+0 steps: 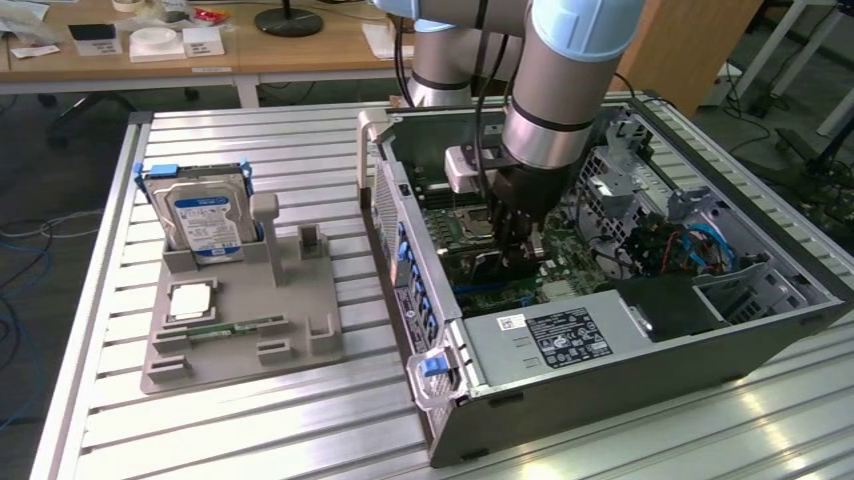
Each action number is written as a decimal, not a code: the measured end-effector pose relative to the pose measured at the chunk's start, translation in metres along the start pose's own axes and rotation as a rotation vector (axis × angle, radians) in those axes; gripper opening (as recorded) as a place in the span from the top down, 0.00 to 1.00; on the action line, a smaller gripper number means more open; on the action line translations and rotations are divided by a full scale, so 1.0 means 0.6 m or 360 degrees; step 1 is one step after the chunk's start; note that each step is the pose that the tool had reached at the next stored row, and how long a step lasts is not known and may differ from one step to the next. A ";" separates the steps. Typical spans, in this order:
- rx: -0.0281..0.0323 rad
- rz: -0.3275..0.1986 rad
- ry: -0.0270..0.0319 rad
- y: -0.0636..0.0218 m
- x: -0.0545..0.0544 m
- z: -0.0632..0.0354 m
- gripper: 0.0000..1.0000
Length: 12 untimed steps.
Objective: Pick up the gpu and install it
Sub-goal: 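Insert the gpu into the slot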
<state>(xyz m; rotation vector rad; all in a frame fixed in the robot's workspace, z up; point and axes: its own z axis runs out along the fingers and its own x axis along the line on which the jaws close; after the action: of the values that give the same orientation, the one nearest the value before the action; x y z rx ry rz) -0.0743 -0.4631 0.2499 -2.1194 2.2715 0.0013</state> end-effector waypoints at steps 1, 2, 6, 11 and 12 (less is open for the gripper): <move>0.00002 0.0000 -0.00006 0.000 0.000 0.001 0.73; 0.00000 0.0000 -0.00001 0.000 0.000 0.003 0.73; -0.00004 0.0000 0.00008 0.001 0.000 0.007 0.73; -0.00002 0.0000 0.00002 0.001 0.000 0.007 0.73; -0.00002 0.0000 -0.00001 0.001 0.000 0.007 0.73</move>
<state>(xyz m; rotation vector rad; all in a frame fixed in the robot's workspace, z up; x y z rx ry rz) -0.0749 -0.4631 0.2457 -2.1194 2.2715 0.0015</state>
